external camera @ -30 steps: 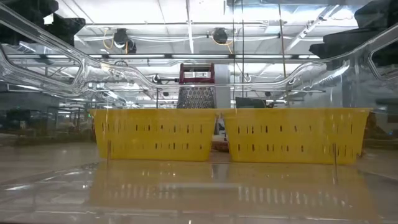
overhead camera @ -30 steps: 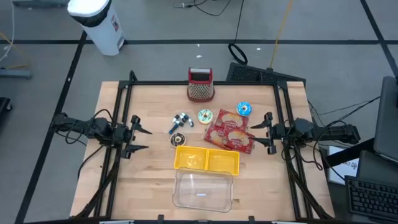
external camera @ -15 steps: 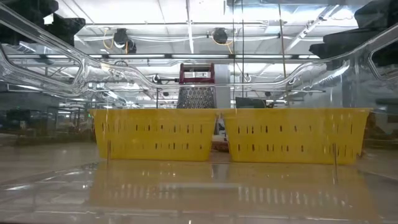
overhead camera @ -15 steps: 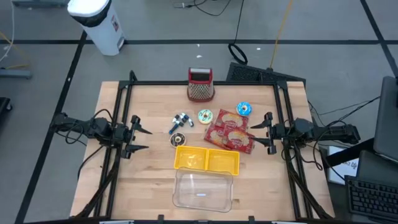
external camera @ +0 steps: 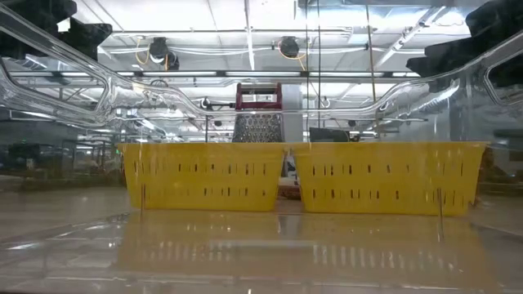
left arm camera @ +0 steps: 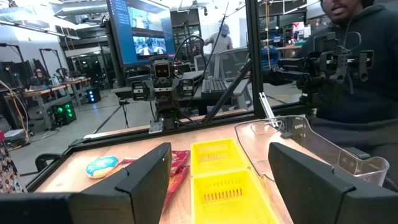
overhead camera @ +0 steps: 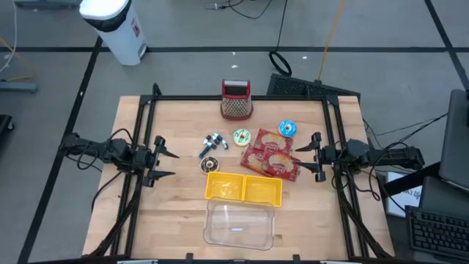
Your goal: Pick & Place Food Item
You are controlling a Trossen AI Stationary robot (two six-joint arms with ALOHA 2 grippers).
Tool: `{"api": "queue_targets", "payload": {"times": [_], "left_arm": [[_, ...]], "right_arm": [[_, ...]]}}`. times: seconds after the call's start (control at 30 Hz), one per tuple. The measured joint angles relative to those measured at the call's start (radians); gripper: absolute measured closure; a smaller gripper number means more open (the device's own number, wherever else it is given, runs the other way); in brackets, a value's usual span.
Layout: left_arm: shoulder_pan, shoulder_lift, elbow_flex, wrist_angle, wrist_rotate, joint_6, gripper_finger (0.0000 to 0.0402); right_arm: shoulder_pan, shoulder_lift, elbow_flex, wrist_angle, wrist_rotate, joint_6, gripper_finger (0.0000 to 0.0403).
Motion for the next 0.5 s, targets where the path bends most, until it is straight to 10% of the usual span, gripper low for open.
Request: {"api": "queue_targets", "payload": {"times": [0.5], "left_arm": [[0.000, 0.000, 0.000, 0.000, 0.000, 0.000, 0.0133]], "right_arm": [[0.000, 0.000, 0.000, 0.000, 0.000, 0.000, 0.0189]]}}
